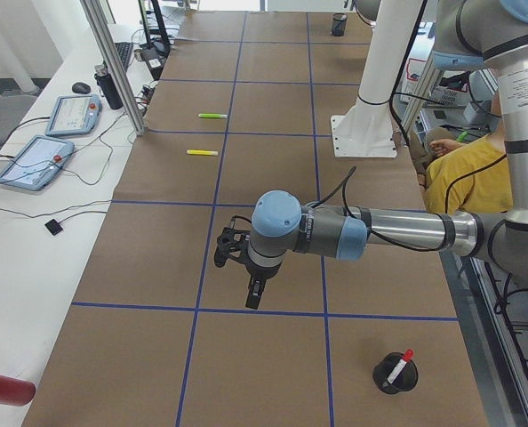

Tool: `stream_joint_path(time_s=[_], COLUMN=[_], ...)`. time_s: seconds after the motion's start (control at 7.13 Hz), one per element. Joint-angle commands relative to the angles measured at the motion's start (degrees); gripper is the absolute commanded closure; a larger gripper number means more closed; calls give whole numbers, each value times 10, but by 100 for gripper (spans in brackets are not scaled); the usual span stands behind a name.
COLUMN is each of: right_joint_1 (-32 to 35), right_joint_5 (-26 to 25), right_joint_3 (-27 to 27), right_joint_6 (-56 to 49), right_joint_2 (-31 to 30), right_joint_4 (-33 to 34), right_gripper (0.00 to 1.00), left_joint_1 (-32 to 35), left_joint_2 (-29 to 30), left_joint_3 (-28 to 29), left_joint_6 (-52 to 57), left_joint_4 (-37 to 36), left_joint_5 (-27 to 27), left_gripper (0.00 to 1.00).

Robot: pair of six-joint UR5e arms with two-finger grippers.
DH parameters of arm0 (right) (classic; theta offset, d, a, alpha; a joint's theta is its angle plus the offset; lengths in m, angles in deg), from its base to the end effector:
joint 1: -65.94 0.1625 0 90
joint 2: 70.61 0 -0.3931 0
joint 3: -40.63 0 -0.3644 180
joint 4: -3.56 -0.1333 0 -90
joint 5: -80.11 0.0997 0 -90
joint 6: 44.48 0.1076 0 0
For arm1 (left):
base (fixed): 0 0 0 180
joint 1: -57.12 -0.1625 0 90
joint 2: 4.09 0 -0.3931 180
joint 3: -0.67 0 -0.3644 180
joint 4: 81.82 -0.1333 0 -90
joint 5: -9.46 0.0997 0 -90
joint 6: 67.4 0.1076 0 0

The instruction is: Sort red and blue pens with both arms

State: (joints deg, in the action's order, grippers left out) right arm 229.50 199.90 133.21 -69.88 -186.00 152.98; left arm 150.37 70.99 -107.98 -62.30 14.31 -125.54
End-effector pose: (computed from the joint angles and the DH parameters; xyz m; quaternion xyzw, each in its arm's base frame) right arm 0.1073 0.0516 0.7703 -0.2657 -0.6089 0.4514 0.5958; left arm -0.0783 -0.3698 0.5765 0.1069 0.3745 0.0477 0.9198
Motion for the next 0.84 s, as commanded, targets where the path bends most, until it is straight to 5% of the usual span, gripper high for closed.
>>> stream_joint_path(time_s=[0.0, 0.28, 0.7], right_joint_1=[-3, -19, -158], right_joint_5=[2, 18, 138], right_joint_3=[12, 22, 22], right_joint_6=[-1, -4, 6], right_joint_2=[5, 7, 7], right_joint_4=[-44, -108, -225], right_gripper=[0, 0, 0], left_joint_1=[0, 0, 0], left_joint_2=[0, 0, 0], left_joint_3=[0, 4, 16], left_joint_6=[0, 0, 0], left_joint_4=[1, 0, 0], left_joint_5=[0, 0, 0], left_gripper=[0, 0, 0])
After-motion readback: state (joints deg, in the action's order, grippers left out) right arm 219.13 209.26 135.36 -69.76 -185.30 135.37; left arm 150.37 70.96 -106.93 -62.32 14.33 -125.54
